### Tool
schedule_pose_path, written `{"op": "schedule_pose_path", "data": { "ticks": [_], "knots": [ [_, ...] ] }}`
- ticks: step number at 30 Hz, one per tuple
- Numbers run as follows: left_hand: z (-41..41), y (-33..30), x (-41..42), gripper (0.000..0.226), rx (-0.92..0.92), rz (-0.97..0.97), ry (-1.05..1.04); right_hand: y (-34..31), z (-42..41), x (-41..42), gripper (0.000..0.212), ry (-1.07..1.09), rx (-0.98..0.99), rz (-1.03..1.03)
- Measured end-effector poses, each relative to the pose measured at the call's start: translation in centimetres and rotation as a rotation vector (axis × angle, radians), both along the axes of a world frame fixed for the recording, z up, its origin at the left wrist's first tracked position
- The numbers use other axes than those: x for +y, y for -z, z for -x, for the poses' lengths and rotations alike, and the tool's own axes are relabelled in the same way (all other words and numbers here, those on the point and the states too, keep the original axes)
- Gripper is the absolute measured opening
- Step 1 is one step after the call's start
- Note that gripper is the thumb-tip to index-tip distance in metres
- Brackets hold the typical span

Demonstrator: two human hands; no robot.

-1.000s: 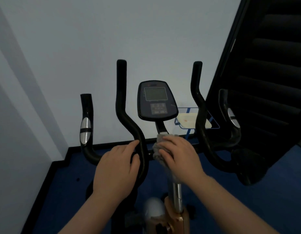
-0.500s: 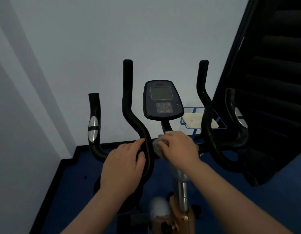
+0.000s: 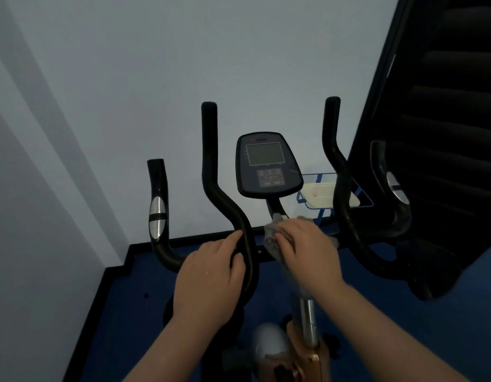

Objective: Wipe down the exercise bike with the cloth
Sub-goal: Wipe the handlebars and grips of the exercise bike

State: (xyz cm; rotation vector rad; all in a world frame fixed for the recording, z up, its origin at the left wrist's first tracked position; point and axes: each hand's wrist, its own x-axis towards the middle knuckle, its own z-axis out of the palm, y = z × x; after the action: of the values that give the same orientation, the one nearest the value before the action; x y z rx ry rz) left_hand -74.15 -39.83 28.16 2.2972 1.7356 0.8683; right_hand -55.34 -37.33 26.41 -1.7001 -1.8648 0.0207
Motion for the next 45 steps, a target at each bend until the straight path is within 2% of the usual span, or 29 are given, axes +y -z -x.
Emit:
{"op": "schedule_pose_path", "data": {
  "ticks": [3,5,10,12,14,18,20,23,25,28,31,33,35,37,39,42,43,45],
  "knots": [
    [0.1,0.1,0.0,0.046,0.008,0.003,0.012,3.0,-0.6,-4.2,0.031,-0.012,-0.107,-0.173],
    [0.1,0.2,0.2,0.049,0.012,0.008,0.02,3.9,-0.7,-5.0,0.034,-0.019,-0.109,-0.202],
    [-0.1,0.1,0.3,0.048,-0.001,0.015,0.018,0.5,0.5,-0.7,0.024,0.113,0.125,0.021],
    [-0.1,0.1,0.2,0.048,-0.007,0.015,0.016,-0.1,0.2,0.2,0.02,0.112,0.202,0.046],
    [0.0,0.0,0.1,0.047,-0.012,0.018,0.012,0.3,0.0,-0.7,0.019,0.107,0.169,0.001],
    [0.0,0.0,-0.1,0.045,-0.027,0.016,0.011,2.2,0.1,-3.3,0.036,0.158,0.049,-0.118],
    [0.0,0.0,0.0,0.045,-0.032,0.015,0.007,1.4,-0.2,-1.8,0.042,0.199,0.007,-0.027],
    [-0.2,0.1,0.0,0.044,-0.031,0.015,0.005,-0.9,-0.1,1.7,0.037,0.222,-0.03,0.222],
    [-0.2,0.0,0.0,0.044,-0.031,0.018,0.001,-1.8,0.3,3.5,0.034,0.185,-0.082,0.316],
    [-0.2,-0.1,0.0,0.044,-0.032,0.013,0.0,-1.1,0.2,2.8,0.028,0.04,-0.162,0.168],
    [-0.1,-0.2,-0.1,0.043,-0.036,0.011,0.007,-0.1,-1.8,0.4,0.024,-0.139,0.106,0.006],
    [-0.2,-0.1,-0.2,0.043,-0.044,0.003,0.008,-0.4,-2.8,0.8,0.023,-0.143,0.2,0.103],
    [-0.2,-0.2,-0.1,0.042,-0.052,0.001,0.008,-1.1,-2.4,2.8,0.027,-0.045,0.139,0.278],
    [-0.3,-0.2,-0.1,0.041,-0.048,-0.001,0.002,-1.9,-1.2,3.8,0.029,0.052,0.059,0.33],
    [-0.3,-0.2,-0.1,0.041,-0.042,-0.003,-0.002,-1.6,-0.4,3.3,0.026,0.048,-0.027,0.217],
    [-0.2,-0.1,-0.1,0.042,-0.039,-0.009,-0.006,0.3,-0.9,-0.2,0.023,-0.134,-0.008,-0.084],
    [-0.1,0.0,-0.1,0.042,-0.038,-0.007,-0.004,0.7,-1.5,-1.1,0.024,-0.168,0.003,-0.136],
    [-0.2,0.1,-0.1,0.042,-0.038,-0.005,0.003,0.9,-2.3,-1.3,0.023,-0.158,0.015,-0.1]
  ]
}}
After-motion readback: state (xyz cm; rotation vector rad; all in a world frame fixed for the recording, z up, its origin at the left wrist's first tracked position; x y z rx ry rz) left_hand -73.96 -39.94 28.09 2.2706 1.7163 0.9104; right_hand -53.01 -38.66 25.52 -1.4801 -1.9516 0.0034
